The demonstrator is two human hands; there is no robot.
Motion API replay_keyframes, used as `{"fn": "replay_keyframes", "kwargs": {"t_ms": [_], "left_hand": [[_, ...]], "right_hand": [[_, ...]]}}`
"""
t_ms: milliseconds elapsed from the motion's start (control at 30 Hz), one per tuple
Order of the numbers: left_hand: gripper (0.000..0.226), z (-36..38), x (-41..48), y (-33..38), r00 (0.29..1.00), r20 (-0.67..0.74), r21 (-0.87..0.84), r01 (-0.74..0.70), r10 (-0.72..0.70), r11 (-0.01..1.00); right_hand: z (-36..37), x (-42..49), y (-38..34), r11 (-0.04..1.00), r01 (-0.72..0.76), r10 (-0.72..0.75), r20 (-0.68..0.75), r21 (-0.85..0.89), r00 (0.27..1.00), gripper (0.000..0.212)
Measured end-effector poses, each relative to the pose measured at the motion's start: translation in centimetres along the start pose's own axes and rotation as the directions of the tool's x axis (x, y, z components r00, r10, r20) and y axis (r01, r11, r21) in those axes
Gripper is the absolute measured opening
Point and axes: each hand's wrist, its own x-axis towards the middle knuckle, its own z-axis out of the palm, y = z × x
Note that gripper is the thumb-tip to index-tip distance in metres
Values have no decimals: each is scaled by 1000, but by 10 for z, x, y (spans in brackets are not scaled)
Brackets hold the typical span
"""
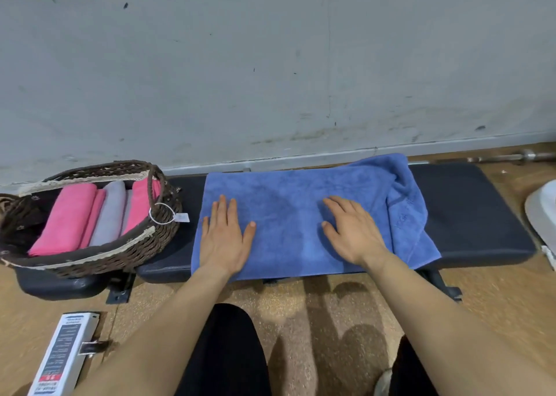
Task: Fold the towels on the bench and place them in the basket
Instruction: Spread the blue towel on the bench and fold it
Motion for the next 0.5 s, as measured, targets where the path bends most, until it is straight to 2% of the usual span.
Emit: {"fn": "replay_keyframes", "kwargs": {"t_ms": [133,300,367,500], "left_hand": [[67,-2,7,66,989,8,-14,-149,149,989],[63,23,17,177,918,115,-26,-378,379,925],[61,36,21,215,894,137,-65,-422,427,904],[59,61,34,264,878,149,-144,-436,455,888]], "right_hand": [[-19,-23,50,977,-213,213,-106,13,971,50],[-38,-39,106,883,-453,467,-154,121,871,48],[-42,-37,122,849,-502,523,-128,167,842,47],[-48,-22,142,833,-519,543,-103,194,833,40]]}}
